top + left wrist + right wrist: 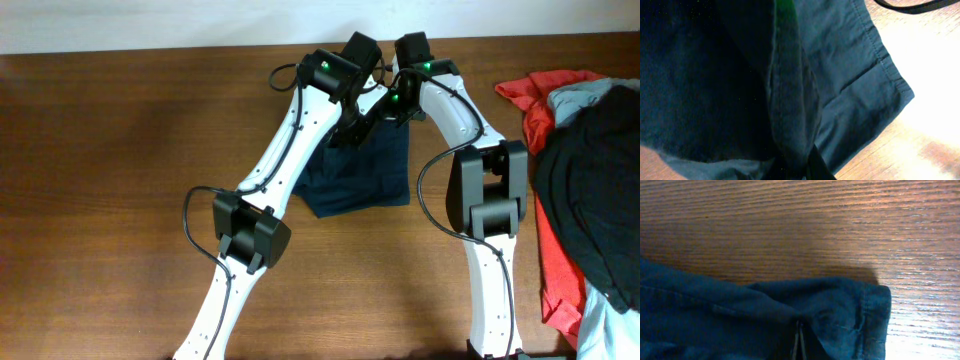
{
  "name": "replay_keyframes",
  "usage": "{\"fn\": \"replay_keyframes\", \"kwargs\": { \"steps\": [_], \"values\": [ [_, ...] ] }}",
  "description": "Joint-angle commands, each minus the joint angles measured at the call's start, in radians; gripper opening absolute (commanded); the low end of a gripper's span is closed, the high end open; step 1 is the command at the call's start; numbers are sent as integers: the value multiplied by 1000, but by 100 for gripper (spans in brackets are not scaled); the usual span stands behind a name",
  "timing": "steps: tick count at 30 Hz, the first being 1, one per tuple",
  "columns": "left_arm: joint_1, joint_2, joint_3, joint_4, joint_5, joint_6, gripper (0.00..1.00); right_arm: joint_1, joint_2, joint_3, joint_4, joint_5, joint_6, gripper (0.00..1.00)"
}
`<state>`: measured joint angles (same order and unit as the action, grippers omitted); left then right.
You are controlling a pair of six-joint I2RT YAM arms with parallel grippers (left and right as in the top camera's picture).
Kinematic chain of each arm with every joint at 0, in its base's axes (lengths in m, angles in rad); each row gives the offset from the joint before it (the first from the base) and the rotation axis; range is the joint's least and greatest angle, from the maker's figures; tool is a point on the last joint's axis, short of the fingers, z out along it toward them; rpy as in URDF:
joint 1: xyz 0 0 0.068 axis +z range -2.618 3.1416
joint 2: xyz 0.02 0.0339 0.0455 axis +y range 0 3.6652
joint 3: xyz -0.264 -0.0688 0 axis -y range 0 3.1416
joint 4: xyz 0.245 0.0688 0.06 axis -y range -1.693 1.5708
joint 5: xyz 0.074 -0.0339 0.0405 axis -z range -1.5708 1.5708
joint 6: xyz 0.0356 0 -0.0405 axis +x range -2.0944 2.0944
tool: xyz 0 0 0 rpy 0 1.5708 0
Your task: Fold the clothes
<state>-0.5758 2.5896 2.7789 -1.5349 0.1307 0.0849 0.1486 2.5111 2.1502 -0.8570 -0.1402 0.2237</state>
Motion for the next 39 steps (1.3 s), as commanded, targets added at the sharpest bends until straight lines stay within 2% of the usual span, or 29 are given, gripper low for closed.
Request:
{"fn": "replay_keyframes", "kwargs": {
  "steps": [1,7,12,14,18,26,27,29,30,31,33,34,36,39],
  "values": [
    [-5,16,16,6,93,-13,5,2,11,-5,13,-8,-10,5],
    [-5,16,16,6,103,-13,4,-12,6,57,4,6,-52,6],
    [-5,16,16,11,102,-13,4,-34,6,166,-29,6,-52,19],
    [-5,16,16,13,102,-13,4,-45,6,199,-35,6,-51,21],
    [-5,18,16,14,102,-13,0,-63,6,236,-48,6,-51,21],
    [-5,42,16,45,156,-14,2,-82,6,241,-73,14,-52,21],
    [-5,46,16,53,174,-14,8,-83,6,241,-75,14,-52,21],
    [-5,49,16,69,209,-13,29,-83,6,241,-82,14,-51,21],
    [-5,49,16,87,242,-13,59,-83,6,241,-89,14,-52,21],
    [-5,49,16,105,270,-13,76,-83,6,241,-92,14,-52,21],
    [-5,49,16,144,342,-13,96,-83,6,241,-97,14,-52,20],
    [-5,49,17,162,375,-13,99,-83,6,241,-98,14,-52,20],
    [-1,49,20,183,408,-13,99,-85,3,243,-110,14,-57,20],
    [31,48,55,175,365,-9,99,-84,-19,264,-151,14,-95,20]
  ]
}}
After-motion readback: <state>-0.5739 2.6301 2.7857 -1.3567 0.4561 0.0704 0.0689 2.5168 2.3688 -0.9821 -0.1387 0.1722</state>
